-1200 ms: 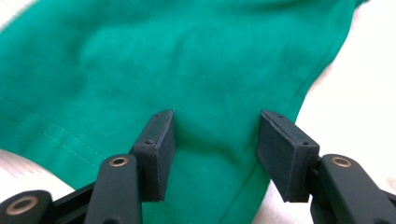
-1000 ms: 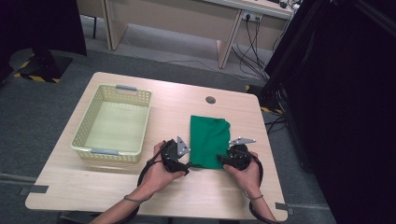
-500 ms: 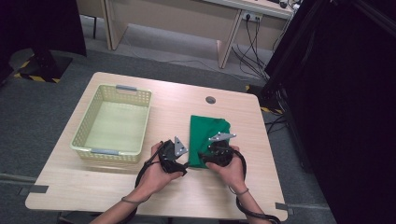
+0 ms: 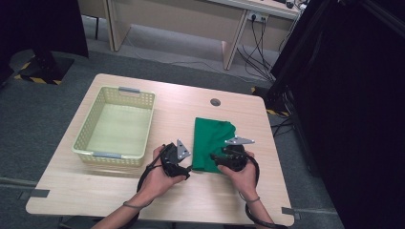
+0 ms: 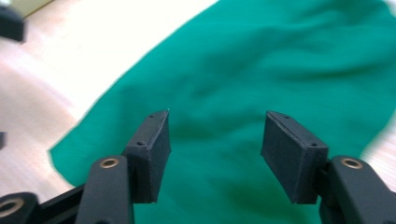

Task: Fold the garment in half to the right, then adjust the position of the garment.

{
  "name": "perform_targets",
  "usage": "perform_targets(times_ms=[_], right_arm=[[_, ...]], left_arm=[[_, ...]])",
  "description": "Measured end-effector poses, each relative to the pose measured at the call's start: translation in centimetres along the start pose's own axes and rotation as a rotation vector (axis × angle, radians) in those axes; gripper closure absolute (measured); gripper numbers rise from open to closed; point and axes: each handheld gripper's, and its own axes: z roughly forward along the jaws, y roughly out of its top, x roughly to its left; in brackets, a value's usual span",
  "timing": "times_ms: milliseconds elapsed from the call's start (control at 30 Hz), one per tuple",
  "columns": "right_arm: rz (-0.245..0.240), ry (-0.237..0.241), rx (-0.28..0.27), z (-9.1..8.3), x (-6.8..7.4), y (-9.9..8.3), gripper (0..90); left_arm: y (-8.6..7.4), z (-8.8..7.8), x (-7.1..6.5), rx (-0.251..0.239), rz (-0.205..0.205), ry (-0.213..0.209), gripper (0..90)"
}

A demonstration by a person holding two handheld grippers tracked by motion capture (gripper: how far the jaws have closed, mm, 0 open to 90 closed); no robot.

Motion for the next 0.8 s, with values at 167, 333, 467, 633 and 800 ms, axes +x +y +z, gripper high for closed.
perform_targets(times_ms=[167,333,467,633,800], right_arm=[[0.091,-0.045,-0.05,-1.8,-2.2,-0.8,39.7],[0.127,-0.067,-0.072,-3.1,-3.4,-1.6,39.1],[0.138,-0.077,-0.068,-3.3,-3.9,-2.0,38.9],[0.144,-0.065,-0.04,-2.8,-4.0,-2.2,37.6],[0.162,-0.067,0.008,-1.5,-4.2,-2.3,36.9]], left_arm=[[0.0,0.0,0.0,-0.001,0.002,0.002,17.6],[0.0,0.1,-0.2,0.004,0.007,0.003,17.6],[0.0,0.2,-0.4,0.004,0.009,0.002,17.6],[-0.1,0.5,-0.4,0.009,0.006,-0.013,18.0],[-0.1,1.2,-0.5,0.016,0.014,-0.04,21.0]])
